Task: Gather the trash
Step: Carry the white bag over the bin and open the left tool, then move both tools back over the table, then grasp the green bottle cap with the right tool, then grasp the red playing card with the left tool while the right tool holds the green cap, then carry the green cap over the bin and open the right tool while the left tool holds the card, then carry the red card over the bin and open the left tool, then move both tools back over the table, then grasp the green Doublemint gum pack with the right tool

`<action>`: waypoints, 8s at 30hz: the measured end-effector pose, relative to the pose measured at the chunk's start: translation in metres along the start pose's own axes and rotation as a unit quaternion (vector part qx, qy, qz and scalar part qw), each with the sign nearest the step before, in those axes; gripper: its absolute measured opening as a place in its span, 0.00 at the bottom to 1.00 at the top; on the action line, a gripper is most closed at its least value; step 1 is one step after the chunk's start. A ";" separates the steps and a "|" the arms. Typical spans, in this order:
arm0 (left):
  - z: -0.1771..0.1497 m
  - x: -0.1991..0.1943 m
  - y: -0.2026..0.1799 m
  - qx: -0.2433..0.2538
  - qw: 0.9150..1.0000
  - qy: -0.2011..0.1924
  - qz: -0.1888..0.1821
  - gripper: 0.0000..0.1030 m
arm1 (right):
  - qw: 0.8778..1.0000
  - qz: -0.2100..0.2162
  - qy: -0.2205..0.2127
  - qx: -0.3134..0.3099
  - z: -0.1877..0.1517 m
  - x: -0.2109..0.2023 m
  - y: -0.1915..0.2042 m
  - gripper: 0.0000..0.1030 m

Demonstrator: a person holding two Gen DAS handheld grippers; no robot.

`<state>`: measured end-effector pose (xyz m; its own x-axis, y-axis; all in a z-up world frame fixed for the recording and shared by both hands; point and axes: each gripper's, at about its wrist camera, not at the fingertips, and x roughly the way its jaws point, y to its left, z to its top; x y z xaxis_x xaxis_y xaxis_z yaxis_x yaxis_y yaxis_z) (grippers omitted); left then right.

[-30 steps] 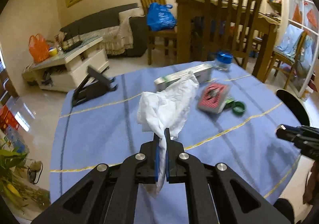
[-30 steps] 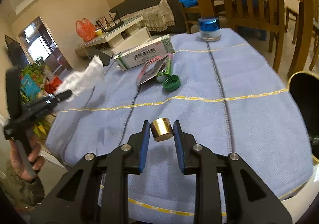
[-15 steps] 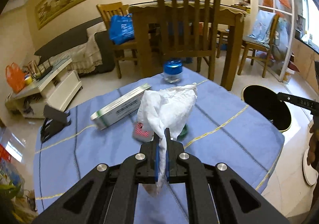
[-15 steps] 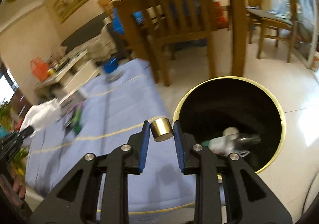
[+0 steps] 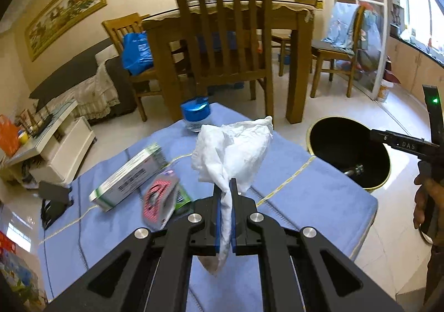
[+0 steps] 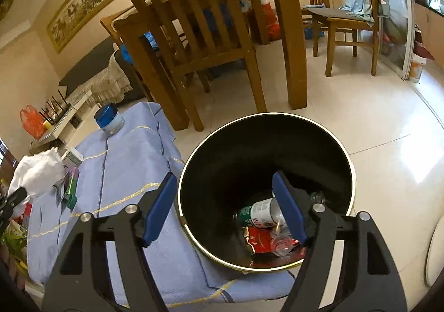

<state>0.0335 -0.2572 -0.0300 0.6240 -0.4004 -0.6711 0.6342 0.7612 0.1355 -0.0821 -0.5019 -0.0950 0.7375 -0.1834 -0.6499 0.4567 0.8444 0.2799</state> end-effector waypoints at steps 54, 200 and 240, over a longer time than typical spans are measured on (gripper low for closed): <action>-0.120 -0.030 0.155 -0.134 0.985 0.038 0.105 0.64 | 0.939 0.101 0.110 -0.309 -0.068 0.086 0.326 0.57; 0.087 0.079 -0.187 0.200 0.975 0.032 -0.090 0.69 | 0.991 -0.041 -0.009 0.124 -0.035 -0.038 -0.111 0.90; -0.146 -0.040 0.205 -0.152 0.986 0.031 0.068 0.69 | 0.943 0.041 0.180 -0.278 -0.054 0.151 0.372 0.38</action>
<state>0.0722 -0.0109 -0.0822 0.6594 -0.2595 -0.7056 0.3751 0.9269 0.0097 0.1723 -0.1879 -0.1275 0.4961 -0.0068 -0.8683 0.0004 1.0000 -0.0077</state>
